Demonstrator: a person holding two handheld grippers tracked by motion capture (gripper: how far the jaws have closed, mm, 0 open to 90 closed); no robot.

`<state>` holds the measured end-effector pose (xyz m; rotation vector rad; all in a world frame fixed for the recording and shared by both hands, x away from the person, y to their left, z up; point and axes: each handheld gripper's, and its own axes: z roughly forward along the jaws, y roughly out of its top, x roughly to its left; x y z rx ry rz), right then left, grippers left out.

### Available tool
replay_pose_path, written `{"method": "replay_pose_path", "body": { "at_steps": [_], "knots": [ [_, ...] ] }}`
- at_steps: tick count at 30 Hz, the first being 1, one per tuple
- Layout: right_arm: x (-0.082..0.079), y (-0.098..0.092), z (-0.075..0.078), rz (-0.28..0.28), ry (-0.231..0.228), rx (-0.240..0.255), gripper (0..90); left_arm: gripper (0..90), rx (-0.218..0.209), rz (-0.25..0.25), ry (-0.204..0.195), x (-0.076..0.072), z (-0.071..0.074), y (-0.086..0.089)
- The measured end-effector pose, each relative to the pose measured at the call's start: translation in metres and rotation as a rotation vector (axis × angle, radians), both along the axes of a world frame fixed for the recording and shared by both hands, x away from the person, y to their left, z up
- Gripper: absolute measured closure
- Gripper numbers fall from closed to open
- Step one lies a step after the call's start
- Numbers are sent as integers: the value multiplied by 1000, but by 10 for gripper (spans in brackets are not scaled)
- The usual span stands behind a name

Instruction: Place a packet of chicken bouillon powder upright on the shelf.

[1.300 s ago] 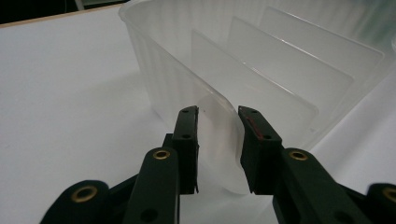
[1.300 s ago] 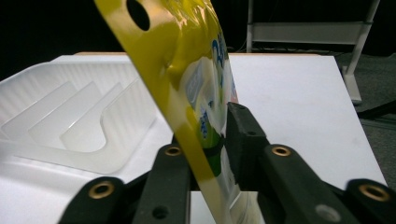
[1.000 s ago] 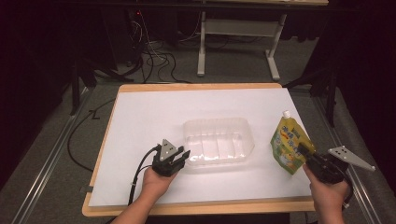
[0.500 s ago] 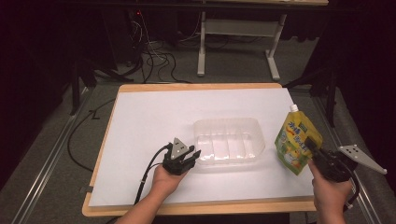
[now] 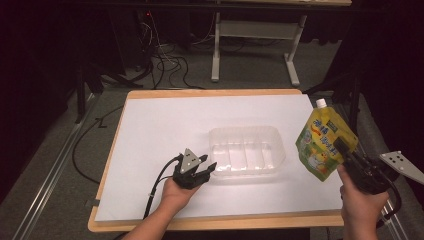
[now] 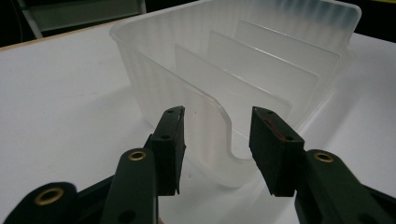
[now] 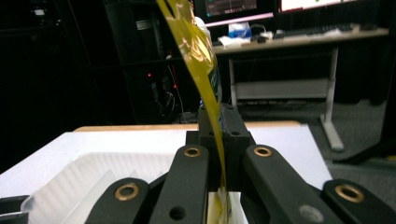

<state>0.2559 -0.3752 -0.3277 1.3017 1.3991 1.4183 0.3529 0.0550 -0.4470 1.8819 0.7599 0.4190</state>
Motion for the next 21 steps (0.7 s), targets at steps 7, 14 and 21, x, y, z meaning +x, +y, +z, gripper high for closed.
{"method": "replay_pose_path", "body": {
  "at_steps": [7,14,21],
  "knots": [
    [11,19,23,51,-37,14,900,527,-1,0,-6,-2,0,6],
    [24,39,28,80,-37,24,900,527,9,-5,-14,-3,0,5],
    [38,60,23,106,-22,28,900,540,12,3,-20,-2,-1,5]
  ]
}}
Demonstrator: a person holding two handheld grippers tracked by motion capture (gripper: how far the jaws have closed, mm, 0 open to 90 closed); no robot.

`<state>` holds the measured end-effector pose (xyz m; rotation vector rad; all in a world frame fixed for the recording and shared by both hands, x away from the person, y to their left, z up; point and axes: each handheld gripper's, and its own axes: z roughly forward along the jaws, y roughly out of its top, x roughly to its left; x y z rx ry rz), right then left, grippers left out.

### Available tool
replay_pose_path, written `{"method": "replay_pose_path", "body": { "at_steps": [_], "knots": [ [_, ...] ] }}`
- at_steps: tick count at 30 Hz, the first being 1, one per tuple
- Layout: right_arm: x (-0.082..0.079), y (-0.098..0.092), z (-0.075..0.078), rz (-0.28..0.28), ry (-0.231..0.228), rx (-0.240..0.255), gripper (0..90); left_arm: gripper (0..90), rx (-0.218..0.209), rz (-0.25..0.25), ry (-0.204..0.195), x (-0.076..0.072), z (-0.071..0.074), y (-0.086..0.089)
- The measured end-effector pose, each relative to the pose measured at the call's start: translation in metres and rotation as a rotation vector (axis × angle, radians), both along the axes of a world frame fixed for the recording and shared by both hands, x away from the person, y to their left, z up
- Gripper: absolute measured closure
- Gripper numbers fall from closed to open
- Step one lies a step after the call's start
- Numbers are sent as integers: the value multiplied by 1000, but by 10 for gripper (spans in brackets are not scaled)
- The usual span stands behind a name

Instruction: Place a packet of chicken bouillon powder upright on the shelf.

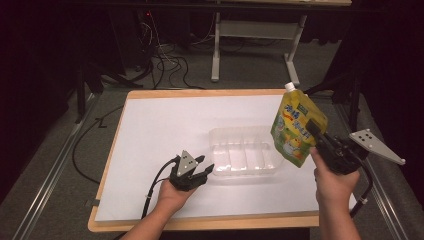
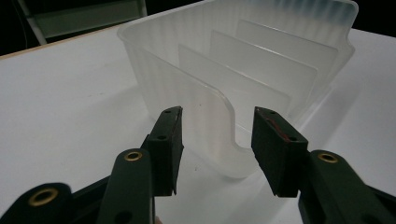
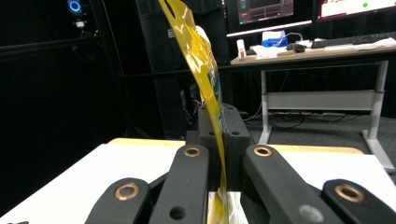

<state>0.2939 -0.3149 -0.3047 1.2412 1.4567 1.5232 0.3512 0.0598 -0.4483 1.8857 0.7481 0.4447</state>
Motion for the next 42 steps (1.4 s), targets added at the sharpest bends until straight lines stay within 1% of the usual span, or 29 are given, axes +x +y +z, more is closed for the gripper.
{"method": "replay_pose_path", "body": {
  "at_steps": [4,9,15,17,19,23,26,30,33,36,39,42],
  "knots": [
    [8,12,-5,9,12,-2,900,539,3,0,6,2,0,0],
    [18,27,-12,23,26,4,900,543,-12,-1,9,6,-1,-4],
    [31,41,-20,32,49,7,900,543,11,-5,15,8,-5,-10],
    [36,45,-23,29,58,11,900,548,17,-2,10,9,-6,-11],
    [40,47,-26,23,66,20,900,548,11,2,18,10,-6,-11],
    [50,55,-33,20,85,22,900,553,20,6,26,12,-7,-11],
    [54,59,-35,18,89,19,900,556,32,4,24,11,-9,-13],
    [59,63,-38,5,94,17,900,561,39,0,27,11,-10,-14],
    [62,65,-42,5,98,19,900,560,46,-6,18,12,-10,-14],
    [63,67,-47,8,101,17,900,572,49,-8,21,12,-11,-15],
    [64,69,-50,5,101,20,900,579,49,-8,19,12,-11,-16],
    [63,70,-52,1,87,17,900,587,51,-6,16,12,-11,-16]
  ]
}}
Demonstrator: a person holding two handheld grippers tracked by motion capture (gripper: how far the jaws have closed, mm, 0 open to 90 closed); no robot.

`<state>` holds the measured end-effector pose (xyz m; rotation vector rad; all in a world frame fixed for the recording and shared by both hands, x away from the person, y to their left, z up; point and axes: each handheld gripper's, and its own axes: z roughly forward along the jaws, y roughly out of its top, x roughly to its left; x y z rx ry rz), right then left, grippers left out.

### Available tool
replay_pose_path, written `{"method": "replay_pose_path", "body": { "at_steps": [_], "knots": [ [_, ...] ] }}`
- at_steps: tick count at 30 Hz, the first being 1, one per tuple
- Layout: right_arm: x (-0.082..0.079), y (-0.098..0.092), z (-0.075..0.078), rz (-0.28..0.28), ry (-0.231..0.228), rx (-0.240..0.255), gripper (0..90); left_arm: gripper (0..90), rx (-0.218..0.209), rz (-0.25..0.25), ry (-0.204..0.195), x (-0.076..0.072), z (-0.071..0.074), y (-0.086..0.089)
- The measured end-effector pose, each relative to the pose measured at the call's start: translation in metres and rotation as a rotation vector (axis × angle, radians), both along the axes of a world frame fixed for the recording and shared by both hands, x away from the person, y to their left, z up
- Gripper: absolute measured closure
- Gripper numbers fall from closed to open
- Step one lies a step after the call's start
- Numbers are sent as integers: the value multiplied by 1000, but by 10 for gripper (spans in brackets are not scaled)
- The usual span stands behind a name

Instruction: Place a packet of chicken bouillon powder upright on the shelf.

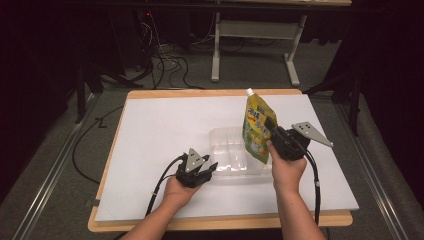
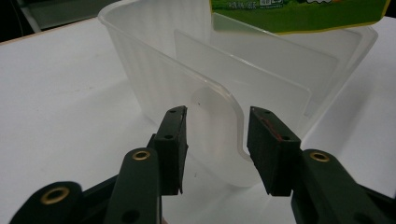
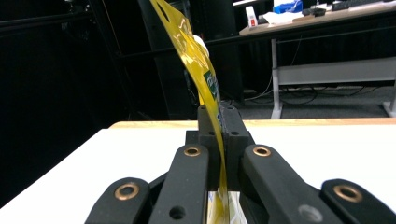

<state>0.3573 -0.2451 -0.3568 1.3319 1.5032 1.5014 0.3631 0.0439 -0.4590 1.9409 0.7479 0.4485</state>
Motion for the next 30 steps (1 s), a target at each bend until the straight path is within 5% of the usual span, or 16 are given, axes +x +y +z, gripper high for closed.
{"method": "replay_pose_path", "body": {
  "at_steps": [30],
  "knots": [
    [-10,0,-35,27,-69,52,900,639,-9,10,22,0,1,0]
  ]
}}
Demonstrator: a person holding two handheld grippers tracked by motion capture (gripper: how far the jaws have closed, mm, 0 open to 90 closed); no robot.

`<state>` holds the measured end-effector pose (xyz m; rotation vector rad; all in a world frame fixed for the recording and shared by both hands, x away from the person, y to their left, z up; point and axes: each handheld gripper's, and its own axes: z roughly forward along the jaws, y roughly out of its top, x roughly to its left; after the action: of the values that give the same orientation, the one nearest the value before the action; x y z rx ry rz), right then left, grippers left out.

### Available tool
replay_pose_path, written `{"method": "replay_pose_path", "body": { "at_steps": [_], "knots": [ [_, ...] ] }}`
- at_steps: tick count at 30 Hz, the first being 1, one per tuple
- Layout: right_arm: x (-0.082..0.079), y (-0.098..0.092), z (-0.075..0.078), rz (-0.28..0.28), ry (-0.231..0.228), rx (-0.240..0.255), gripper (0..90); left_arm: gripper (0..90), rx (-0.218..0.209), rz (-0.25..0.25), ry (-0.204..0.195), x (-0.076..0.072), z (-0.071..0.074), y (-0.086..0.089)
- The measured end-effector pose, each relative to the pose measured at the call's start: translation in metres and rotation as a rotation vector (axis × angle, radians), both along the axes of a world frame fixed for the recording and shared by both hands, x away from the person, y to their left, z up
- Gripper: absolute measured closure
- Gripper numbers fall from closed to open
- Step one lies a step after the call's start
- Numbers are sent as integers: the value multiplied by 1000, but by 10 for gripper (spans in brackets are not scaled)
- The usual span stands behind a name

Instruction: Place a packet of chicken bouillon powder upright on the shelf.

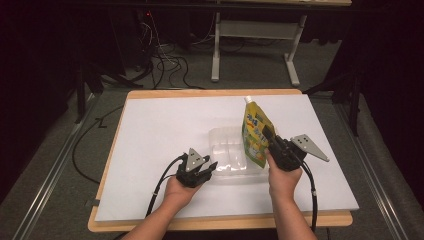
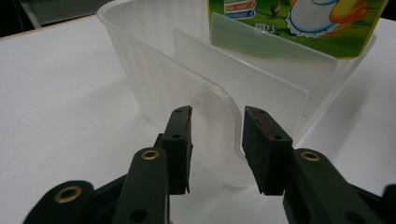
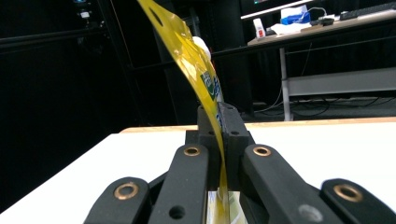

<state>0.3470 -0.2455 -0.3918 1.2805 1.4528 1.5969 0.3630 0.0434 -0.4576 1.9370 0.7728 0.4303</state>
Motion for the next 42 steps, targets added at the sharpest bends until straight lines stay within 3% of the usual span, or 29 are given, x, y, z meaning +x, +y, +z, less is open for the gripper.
{"method": "replay_pose_path", "body": {
  "at_steps": [5,22,31,38,42],
  "knots": [
    [-2,3,-3,5,1,-9,900,647,2,-1,-4,-1,0,0],
    [-14,-1,-10,38,58,-119,894,651,-2,5,-2,-1,0,0],
    [-15,-1,-11,46,62,-134,881,652,-3,7,-2,-1,0,0],
    [-12,1,-8,65,76,-136,797,652,-2,9,-4,-1,0,0],
    [-11,2,-4,86,77,-144,690,652,-3,10,-4,-1,0,0]
  ]
}}
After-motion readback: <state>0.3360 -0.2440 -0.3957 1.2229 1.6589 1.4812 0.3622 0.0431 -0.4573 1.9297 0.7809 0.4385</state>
